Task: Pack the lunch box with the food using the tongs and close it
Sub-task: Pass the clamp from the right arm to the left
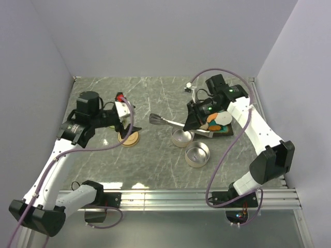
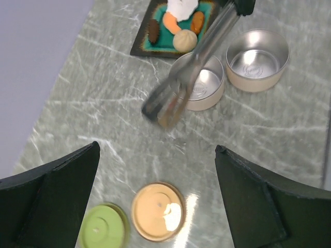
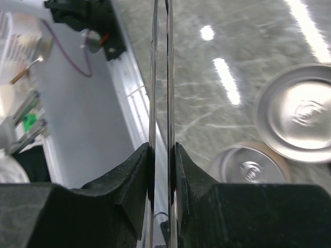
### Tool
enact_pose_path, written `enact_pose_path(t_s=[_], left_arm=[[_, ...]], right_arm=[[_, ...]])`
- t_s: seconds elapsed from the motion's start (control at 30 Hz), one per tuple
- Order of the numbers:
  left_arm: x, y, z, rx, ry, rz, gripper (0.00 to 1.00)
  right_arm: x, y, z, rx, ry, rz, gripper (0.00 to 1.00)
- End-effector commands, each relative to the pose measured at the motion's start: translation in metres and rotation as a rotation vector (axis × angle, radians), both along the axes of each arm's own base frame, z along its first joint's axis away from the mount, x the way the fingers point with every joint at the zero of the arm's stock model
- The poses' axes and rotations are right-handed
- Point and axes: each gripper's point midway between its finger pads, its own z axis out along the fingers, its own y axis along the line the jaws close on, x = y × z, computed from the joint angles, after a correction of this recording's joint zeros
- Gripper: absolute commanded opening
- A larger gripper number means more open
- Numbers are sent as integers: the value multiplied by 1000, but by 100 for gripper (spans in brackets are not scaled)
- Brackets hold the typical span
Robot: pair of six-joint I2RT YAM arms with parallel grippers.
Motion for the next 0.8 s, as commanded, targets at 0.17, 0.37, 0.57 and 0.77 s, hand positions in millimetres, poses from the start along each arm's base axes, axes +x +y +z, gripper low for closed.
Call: enact_pose_path(t_s=[0.17, 0.37, 0.57, 0.77], left_arm=[[-1, -55, 2, 180, -377, -183, 99], [-15, -84, -17, 223, -332, -283, 95], [-23, -97, -33, 269, -283, -325, 85], [-23, -106, -43, 303, -265, -311, 68]], right_arm=[[-26, 41, 21, 92, 64, 129, 22], [-36, 56, 19, 89, 81, 178, 22], [-35, 63, 23, 105, 97, 186, 22], [-36, 66, 26, 122, 116, 188, 22]])
